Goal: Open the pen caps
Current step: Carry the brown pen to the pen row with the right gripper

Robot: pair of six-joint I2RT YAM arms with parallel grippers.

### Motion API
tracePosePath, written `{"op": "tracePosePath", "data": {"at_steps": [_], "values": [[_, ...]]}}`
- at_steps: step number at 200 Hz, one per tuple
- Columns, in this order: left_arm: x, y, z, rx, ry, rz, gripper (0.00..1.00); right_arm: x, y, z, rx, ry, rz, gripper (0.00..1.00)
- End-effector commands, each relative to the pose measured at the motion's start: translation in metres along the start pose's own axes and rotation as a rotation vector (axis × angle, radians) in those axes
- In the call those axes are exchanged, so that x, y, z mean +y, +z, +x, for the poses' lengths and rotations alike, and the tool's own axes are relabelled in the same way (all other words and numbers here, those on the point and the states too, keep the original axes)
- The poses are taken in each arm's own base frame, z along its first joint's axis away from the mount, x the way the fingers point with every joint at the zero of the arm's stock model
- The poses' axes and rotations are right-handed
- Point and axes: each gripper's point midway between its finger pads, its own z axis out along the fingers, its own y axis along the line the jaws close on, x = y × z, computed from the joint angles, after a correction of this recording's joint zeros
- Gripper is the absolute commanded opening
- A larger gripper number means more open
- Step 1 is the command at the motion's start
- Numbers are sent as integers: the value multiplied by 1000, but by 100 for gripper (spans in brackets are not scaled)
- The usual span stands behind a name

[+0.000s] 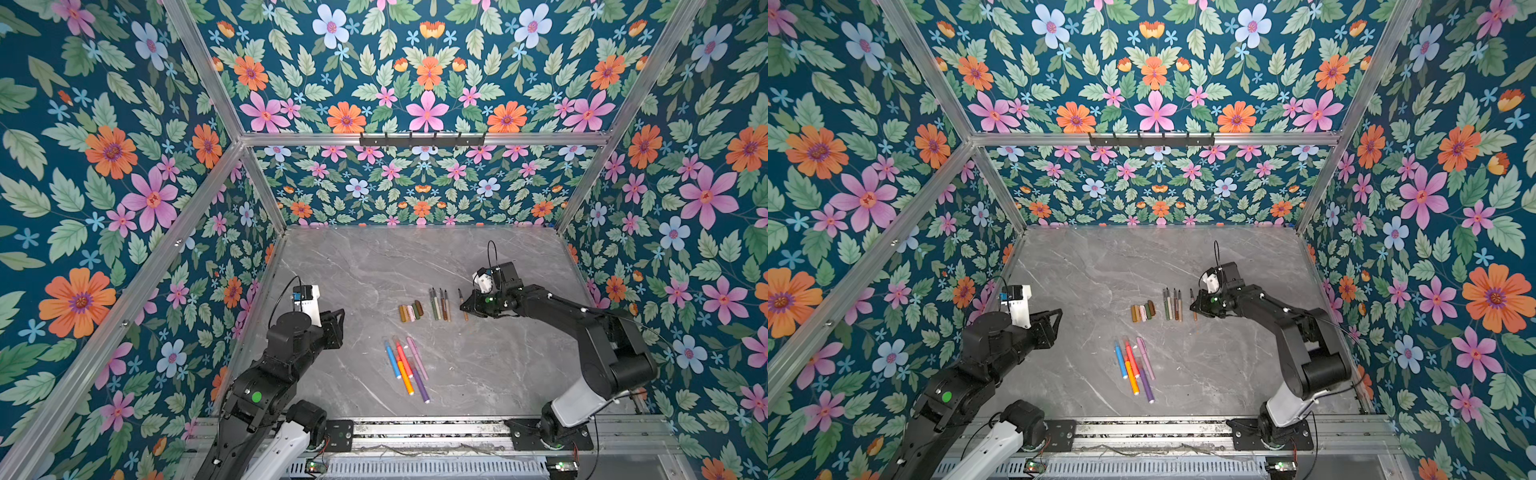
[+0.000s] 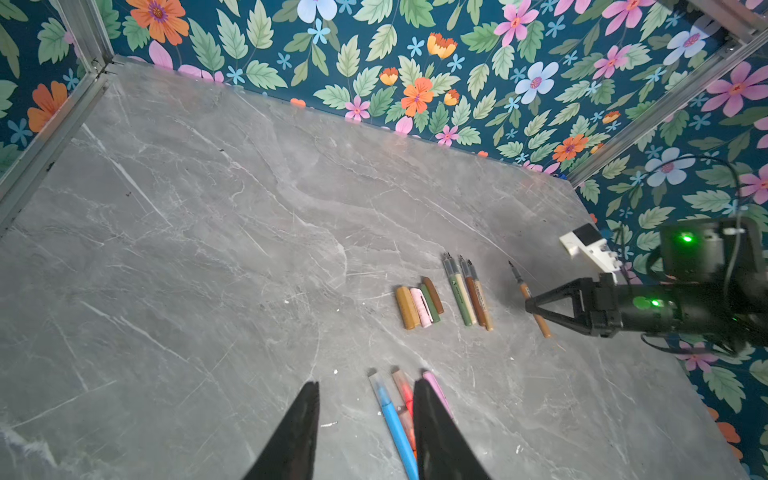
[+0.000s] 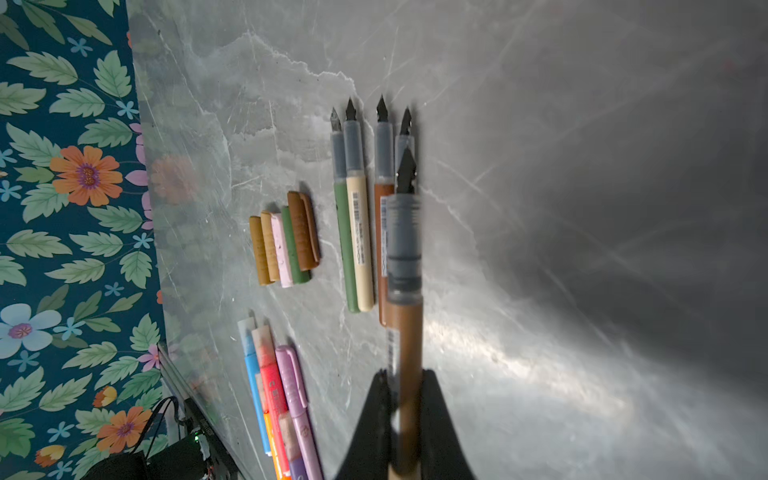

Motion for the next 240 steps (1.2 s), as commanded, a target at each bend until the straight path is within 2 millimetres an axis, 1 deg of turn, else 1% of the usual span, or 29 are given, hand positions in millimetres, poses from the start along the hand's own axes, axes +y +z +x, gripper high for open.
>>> {"op": "tracePosePath", "data": {"at_steps": [1, 13, 32, 67, 119, 139, 180, 195, 219, 240], "values": [[1, 1, -4, -22, 8, -4, 41, -3, 13, -3, 41, -11, -8, 0], [-3, 3, -2, -11, 11, 17, 40, -6, 19, -6, 48, -2, 0, 0], [-2, 5, -1, -2, 12, 9, 39, -12, 27, -7, 55, 16, 17, 0], [-3, 4, -2, -7, 12, 15, 40, -16, 33, -6, 61, 39, 19, 0], [-3, 8, 2, 12, 17, 13, 40, -25, 42, -3, 90, 53, 38, 0], [-4, 9, 2, 15, 17, 13, 40, -25, 43, -4, 96, 57, 42, 4], [-4, 9, 2, 14, 18, 13, 40, -25, 44, -3, 105, 58, 38, 18], [-3, 9, 2, 13, 17, 13, 40, -25, 44, -3, 107, 58, 39, 22], [-3, 9, 3, 17, 20, 13, 40, -23, 42, -2, 106, 59, 32, 33], [-4, 9, 3, 17, 20, 14, 40, -21, 41, -3, 104, 57, 28, 34]]}}
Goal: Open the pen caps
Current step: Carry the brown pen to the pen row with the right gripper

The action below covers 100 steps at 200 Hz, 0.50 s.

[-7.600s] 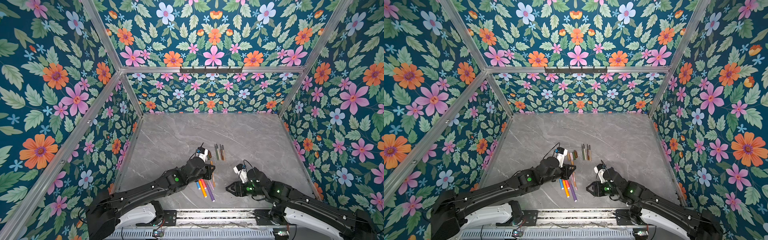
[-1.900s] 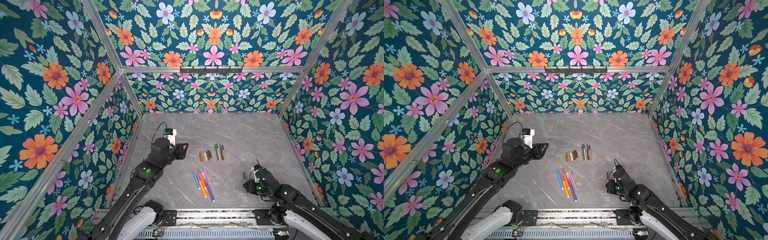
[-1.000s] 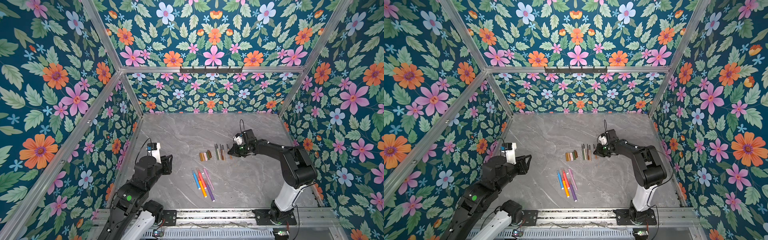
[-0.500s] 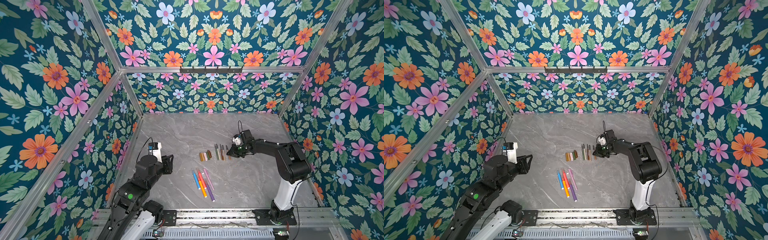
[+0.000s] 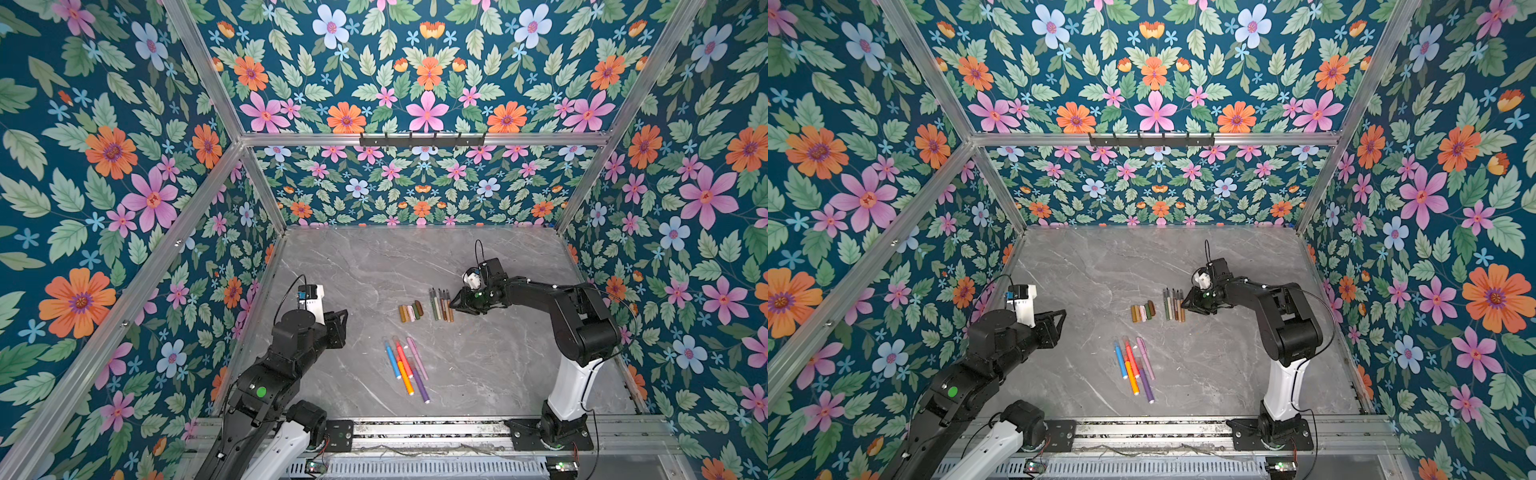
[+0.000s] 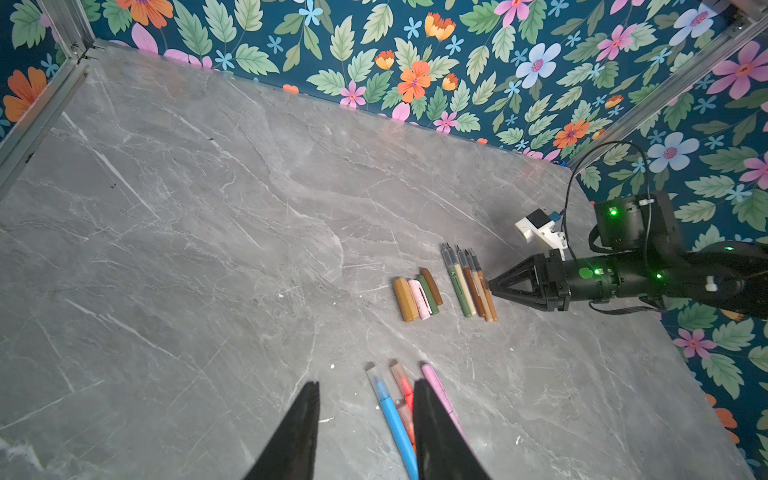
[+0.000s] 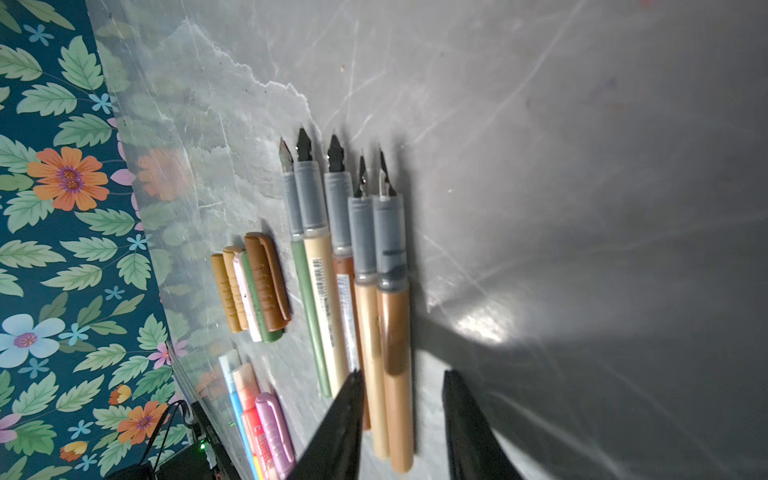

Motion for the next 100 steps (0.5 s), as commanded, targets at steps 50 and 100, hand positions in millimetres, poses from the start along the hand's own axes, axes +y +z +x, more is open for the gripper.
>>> {"op": "tracePosePath", "data": {"at_steps": [50, 100], "values": [[-1, -1, -5, -21, 12, 5, 40, -2, 1, 9, 37, 26, -6, 35], [-1, -2, -5, -25, 10, 8, 40, 6, 10, 12, 74, 59, -80, 37]]}}
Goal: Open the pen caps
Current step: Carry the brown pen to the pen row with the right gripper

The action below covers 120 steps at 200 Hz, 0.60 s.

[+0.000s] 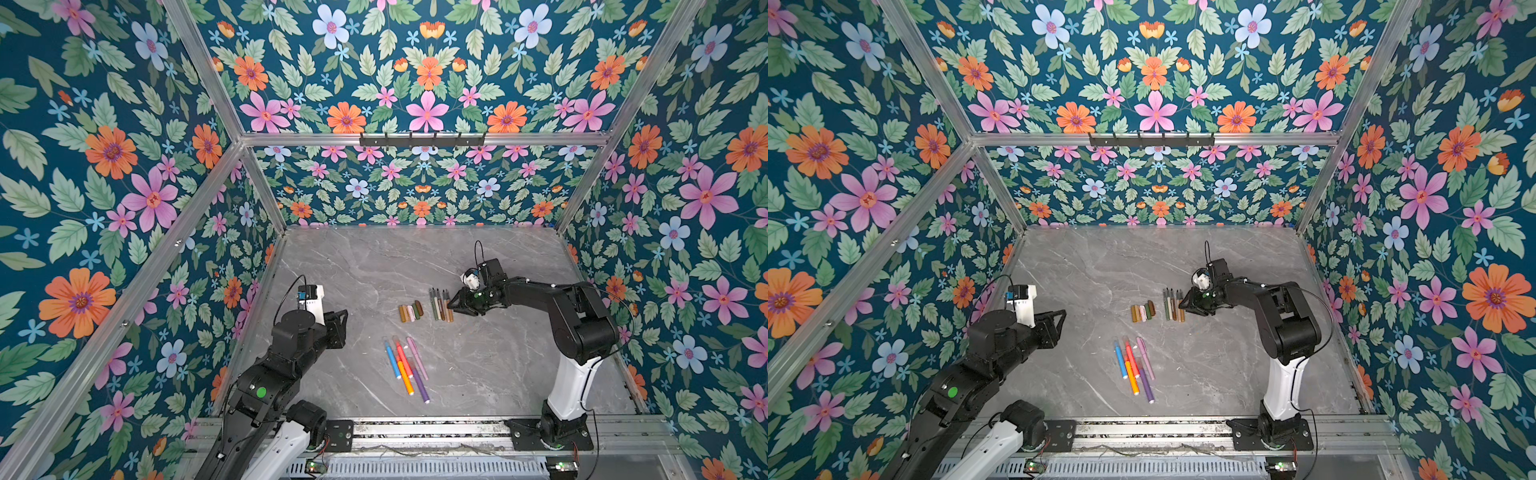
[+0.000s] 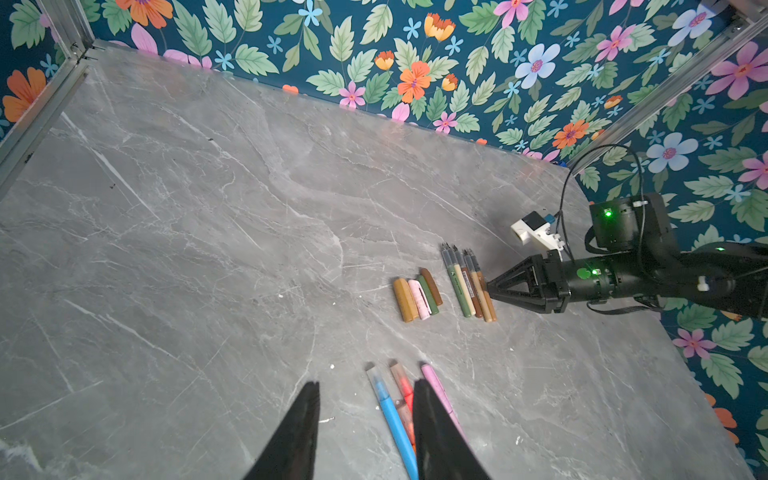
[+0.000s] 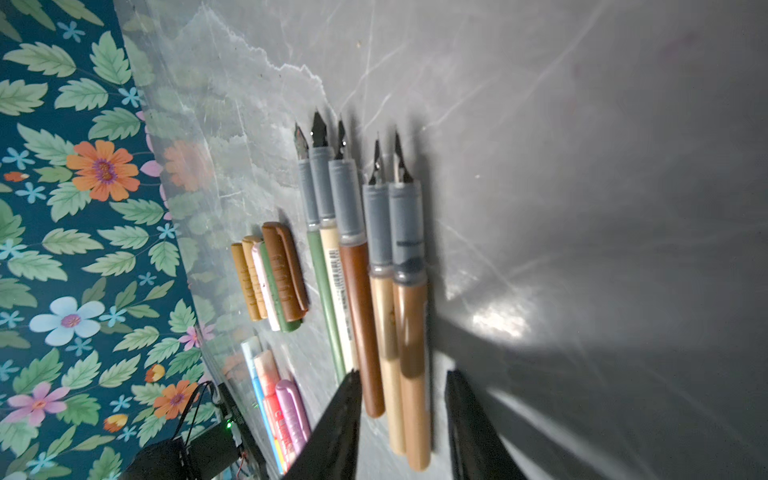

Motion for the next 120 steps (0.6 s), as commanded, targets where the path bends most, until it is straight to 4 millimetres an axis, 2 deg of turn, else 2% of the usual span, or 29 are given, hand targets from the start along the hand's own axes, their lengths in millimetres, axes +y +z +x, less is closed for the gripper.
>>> {"op": "tracePosePath", "data": {"at_steps": [1, 120], "values": [[-1, -1, -5, -21, 10, 5, 40, -3, 5, 6, 30, 39, -2, 37], [-2, -1, -5, -22, 10, 9, 40, 0, 10, 3, 41, 54, -18, 38]]}}
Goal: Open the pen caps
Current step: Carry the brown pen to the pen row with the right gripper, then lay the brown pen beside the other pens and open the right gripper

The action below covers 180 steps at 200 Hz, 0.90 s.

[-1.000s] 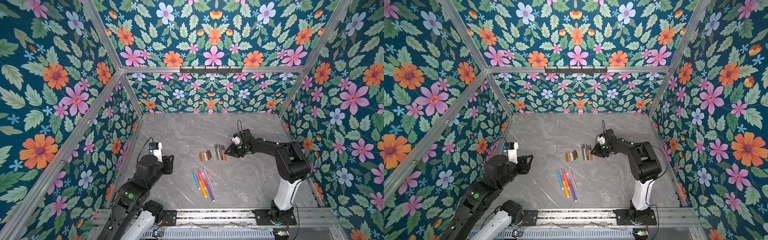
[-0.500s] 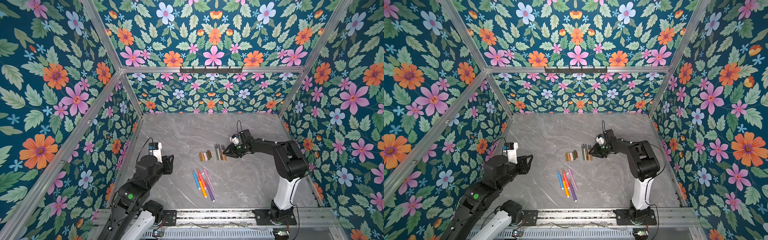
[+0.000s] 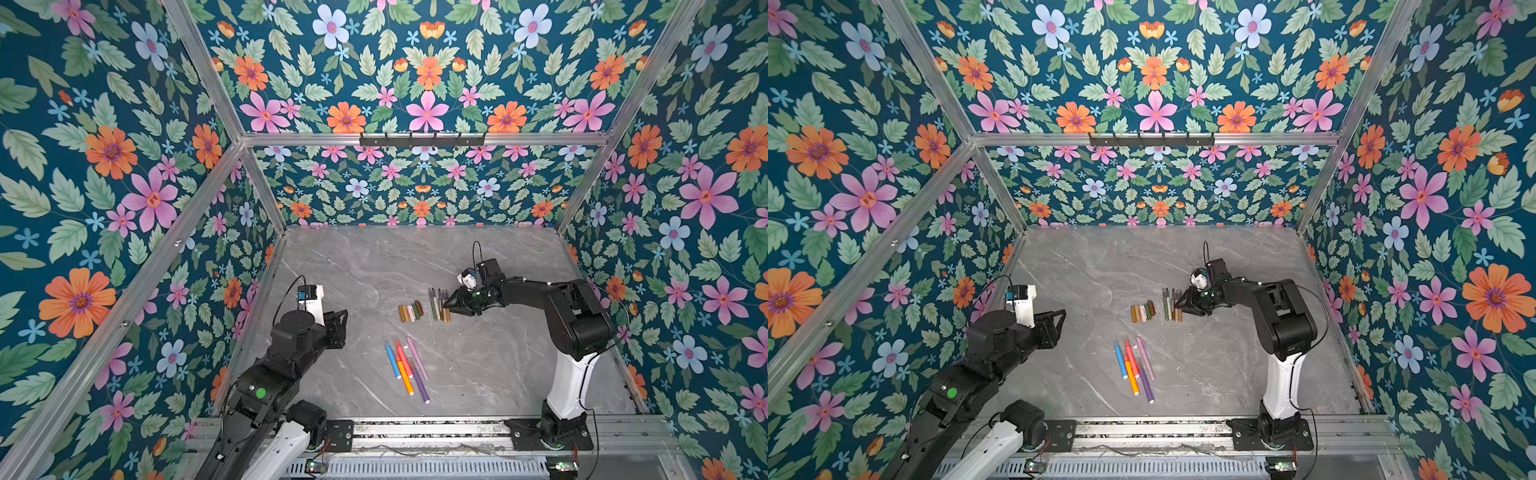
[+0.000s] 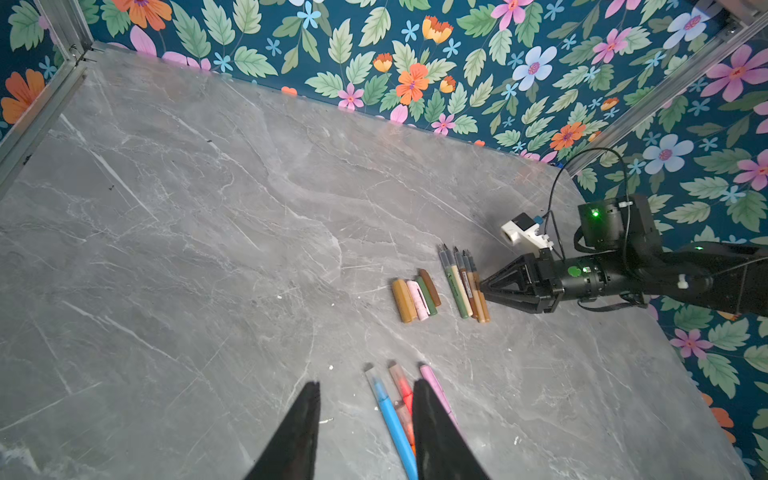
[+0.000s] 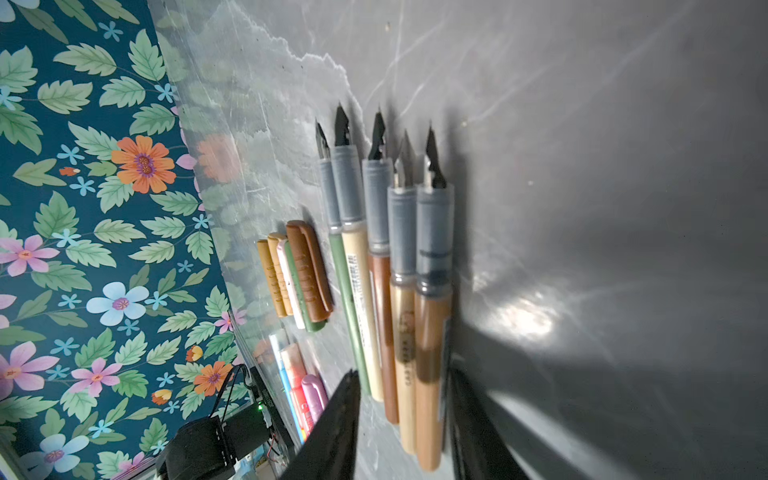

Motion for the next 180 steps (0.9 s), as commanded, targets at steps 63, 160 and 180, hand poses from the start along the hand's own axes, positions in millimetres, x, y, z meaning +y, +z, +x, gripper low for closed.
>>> {"op": "tracePosePath", "data": {"at_steps": [63, 160, 180], "values": [[-2, -1, -4, -20, 10, 7, 40, -7, 2, -3, 3, 16, 53, 38], [-2, -1, -5, -21, 10, 8, 40, -8, 7, -20, 1, 14, 87, 40], [-2, 0, -4, -18, 11, 7, 40, -8, 8, -21, 6, 15, 86, 41]]}}
